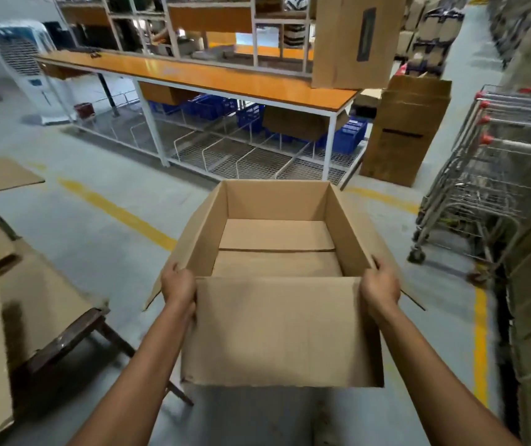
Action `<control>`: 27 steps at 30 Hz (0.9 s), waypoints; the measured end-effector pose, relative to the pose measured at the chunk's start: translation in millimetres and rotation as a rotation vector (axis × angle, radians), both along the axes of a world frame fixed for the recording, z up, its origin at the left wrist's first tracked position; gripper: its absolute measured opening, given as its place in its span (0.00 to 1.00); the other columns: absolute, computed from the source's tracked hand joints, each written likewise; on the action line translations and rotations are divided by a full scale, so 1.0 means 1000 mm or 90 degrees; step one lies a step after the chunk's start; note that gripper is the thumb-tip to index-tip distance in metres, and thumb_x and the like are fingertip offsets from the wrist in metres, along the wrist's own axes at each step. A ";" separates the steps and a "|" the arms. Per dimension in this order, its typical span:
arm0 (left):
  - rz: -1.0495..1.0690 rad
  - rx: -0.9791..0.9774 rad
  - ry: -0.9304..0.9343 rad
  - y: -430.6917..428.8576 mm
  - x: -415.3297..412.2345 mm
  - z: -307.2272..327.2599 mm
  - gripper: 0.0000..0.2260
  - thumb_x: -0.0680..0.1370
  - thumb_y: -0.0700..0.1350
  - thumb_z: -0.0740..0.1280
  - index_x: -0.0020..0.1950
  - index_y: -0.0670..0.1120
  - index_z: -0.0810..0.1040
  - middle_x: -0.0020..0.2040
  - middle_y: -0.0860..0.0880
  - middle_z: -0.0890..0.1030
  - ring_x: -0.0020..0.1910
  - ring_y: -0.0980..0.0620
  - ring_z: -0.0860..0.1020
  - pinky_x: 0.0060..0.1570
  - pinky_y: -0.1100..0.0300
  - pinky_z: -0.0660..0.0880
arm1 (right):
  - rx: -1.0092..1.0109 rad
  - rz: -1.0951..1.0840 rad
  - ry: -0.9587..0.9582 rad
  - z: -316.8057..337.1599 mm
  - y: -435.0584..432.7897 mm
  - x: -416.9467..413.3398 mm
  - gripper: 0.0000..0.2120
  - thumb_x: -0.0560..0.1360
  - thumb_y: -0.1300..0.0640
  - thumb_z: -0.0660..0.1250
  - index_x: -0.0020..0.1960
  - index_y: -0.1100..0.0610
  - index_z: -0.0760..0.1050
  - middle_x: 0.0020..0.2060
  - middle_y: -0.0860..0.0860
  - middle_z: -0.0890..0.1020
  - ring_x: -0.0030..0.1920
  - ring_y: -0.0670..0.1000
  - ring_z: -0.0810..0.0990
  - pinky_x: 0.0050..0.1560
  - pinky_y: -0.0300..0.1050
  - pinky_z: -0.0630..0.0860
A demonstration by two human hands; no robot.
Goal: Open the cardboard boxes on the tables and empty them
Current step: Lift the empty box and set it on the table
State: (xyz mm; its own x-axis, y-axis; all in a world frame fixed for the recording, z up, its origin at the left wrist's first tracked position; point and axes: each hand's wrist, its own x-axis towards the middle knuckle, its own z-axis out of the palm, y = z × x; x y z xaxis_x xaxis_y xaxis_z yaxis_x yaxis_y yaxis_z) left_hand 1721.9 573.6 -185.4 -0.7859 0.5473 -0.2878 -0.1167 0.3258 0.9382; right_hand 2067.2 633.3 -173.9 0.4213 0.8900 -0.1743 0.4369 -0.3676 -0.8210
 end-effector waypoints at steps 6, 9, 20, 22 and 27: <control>0.117 0.021 -0.021 0.092 -0.023 0.005 0.22 0.75 0.35 0.56 0.68 0.40 0.74 0.61 0.41 0.78 0.57 0.41 0.78 0.59 0.50 0.77 | 0.010 0.104 -0.007 0.018 0.142 -0.039 0.25 0.76 0.67 0.58 0.71 0.55 0.74 0.65 0.59 0.79 0.64 0.63 0.76 0.62 0.51 0.72; 0.180 0.038 -0.014 0.133 -0.042 0.011 0.20 0.77 0.32 0.54 0.67 0.40 0.75 0.56 0.42 0.78 0.51 0.44 0.76 0.49 0.55 0.73 | 0.004 0.147 -0.022 0.026 0.206 -0.070 0.26 0.76 0.66 0.58 0.73 0.54 0.72 0.67 0.58 0.78 0.66 0.62 0.75 0.64 0.51 0.71; 0.336 0.045 0.005 0.271 -0.218 -0.023 0.25 0.75 0.33 0.55 0.73 0.43 0.71 0.63 0.41 0.78 0.59 0.40 0.77 0.58 0.47 0.76 | 0.041 0.308 -0.049 -0.003 0.409 -0.285 0.24 0.78 0.57 0.60 0.74 0.52 0.70 0.63 0.59 0.80 0.62 0.64 0.77 0.60 0.54 0.73; 0.352 0.053 -0.009 0.297 -0.256 -0.027 0.26 0.76 0.34 0.55 0.74 0.44 0.70 0.65 0.43 0.77 0.59 0.41 0.77 0.60 0.47 0.77 | 0.051 0.296 -0.041 -0.006 0.441 -0.332 0.22 0.80 0.57 0.59 0.74 0.52 0.71 0.66 0.57 0.79 0.64 0.63 0.76 0.64 0.55 0.72; 0.378 0.054 0.007 0.354 -0.358 -0.023 0.26 0.77 0.32 0.56 0.75 0.43 0.70 0.67 0.44 0.76 0.64 0.42 0.75 0.63 0.54 0.73 | 0.059 0.296 -0.002 -0.001 0.511 -0.451 0.20 0.80 0.58 0.59 0.70 0.50 0.73 0.62 0.54 0.81 0.59 0.60 0.78 0.59 0.53 0.74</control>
